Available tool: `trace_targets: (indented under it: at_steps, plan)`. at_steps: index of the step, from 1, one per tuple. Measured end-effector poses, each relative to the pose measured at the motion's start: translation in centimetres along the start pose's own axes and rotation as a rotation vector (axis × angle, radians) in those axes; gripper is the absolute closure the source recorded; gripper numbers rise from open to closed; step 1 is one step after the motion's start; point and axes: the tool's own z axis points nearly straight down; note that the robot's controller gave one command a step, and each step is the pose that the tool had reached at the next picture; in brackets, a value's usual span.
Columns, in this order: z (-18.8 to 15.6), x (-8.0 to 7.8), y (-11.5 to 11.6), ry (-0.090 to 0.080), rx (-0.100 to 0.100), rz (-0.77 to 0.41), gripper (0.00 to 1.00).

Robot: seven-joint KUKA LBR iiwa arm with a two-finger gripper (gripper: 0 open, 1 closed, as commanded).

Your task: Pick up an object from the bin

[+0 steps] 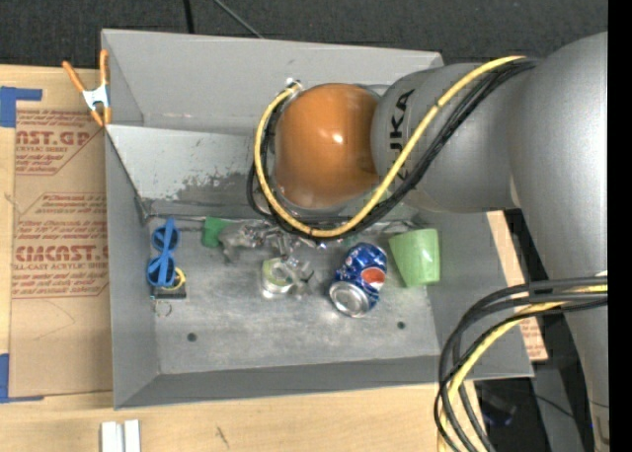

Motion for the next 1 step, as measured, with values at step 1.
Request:
trace_targets:
  at_steps: [1]
  plan:
    - [2.72, 4.24, -2.96, 0.006, -0.001, 0.016, 0.0]
